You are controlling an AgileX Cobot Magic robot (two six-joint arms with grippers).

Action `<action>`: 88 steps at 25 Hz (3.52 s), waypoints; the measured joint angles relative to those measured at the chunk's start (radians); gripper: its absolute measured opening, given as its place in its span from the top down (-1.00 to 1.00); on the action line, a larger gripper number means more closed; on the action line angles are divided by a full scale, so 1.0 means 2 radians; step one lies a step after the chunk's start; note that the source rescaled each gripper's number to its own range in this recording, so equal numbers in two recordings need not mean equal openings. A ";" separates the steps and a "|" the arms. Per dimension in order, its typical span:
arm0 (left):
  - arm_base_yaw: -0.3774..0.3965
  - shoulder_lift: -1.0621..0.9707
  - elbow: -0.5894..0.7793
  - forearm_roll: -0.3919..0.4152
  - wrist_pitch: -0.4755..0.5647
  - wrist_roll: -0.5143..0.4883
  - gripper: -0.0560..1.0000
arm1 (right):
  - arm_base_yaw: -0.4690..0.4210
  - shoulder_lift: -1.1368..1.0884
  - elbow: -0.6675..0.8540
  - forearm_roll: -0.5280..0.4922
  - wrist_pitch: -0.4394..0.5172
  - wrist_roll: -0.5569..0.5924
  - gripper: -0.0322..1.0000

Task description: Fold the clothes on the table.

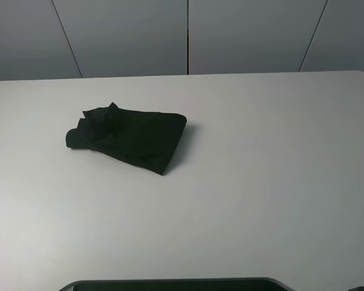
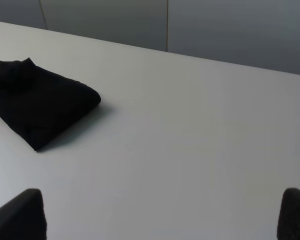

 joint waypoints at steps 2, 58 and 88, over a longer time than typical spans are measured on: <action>0.000 -0.024 0.000 0.000 -0.009 0.001 -0.71 | 0.000 0.000 0.015 0.000 0.000 0.000 -0.99; 0.155 -0.114 0.055 -0.026 -0.040 0.004 -0.72 | -0.156 -0.033 0.100 0.016 -0.063 -0.008 -0.99; 0.155 -0.114 0.055 -0.036 -0.040 0.025 -0.72 | -0.171 -0.033 0.100 0.016 -0.063 -0.007 -0.99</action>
